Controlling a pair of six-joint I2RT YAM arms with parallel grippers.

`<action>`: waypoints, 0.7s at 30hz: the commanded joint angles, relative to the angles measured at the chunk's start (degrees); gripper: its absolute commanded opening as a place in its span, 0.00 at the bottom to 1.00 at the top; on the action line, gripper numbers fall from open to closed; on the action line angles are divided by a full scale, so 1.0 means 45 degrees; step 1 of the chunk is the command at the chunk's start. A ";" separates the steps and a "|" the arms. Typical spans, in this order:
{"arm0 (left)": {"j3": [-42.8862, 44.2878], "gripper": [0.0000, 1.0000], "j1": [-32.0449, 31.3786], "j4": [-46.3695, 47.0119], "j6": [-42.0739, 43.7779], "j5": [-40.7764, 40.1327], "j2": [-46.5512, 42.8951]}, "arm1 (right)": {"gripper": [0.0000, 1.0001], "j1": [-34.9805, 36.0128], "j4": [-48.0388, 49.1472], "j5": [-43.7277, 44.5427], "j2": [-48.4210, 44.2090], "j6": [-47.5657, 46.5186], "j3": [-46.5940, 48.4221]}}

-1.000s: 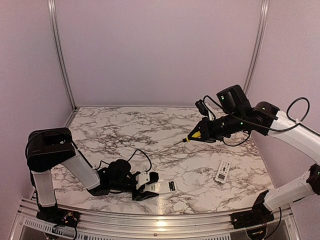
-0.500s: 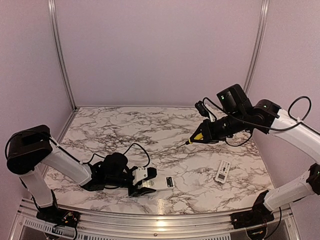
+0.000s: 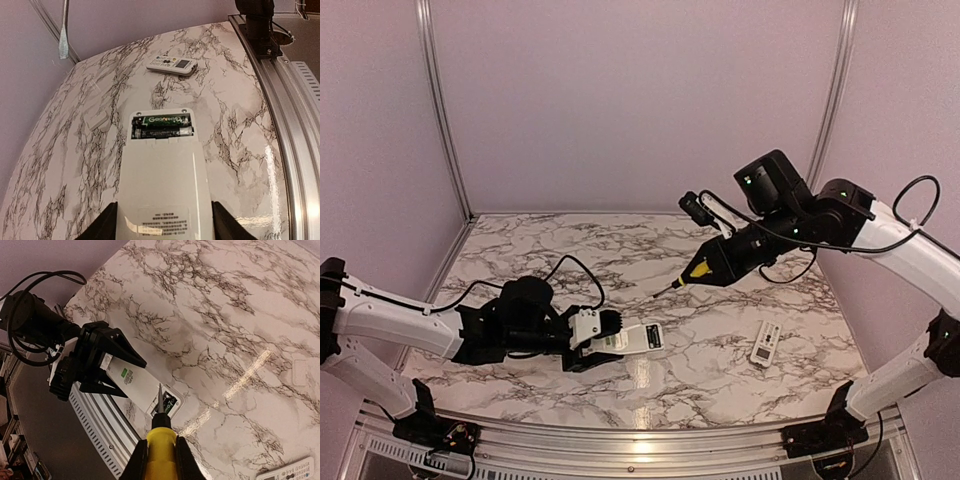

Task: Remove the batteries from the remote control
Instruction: Pick up the remote control without the battery cover from the center of the board, then remove the battery from the remote control without the battery cover.

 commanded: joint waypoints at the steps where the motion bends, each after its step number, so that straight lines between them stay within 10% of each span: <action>1: 0.0602 0.00 0.0058 -0.1702 0.0685 -0.0301 -0.1037 | 0.00 0.0726 -0.0537 0.0374 0.0361 -0.0769 0.0746; 21: 0.0647 0.00 0.0058 -0.3637 0.0590 -0.0451 -0.2744 | 0.00 0.2697 -0.0983 0.1412 0.1040 -0.2011 0.1474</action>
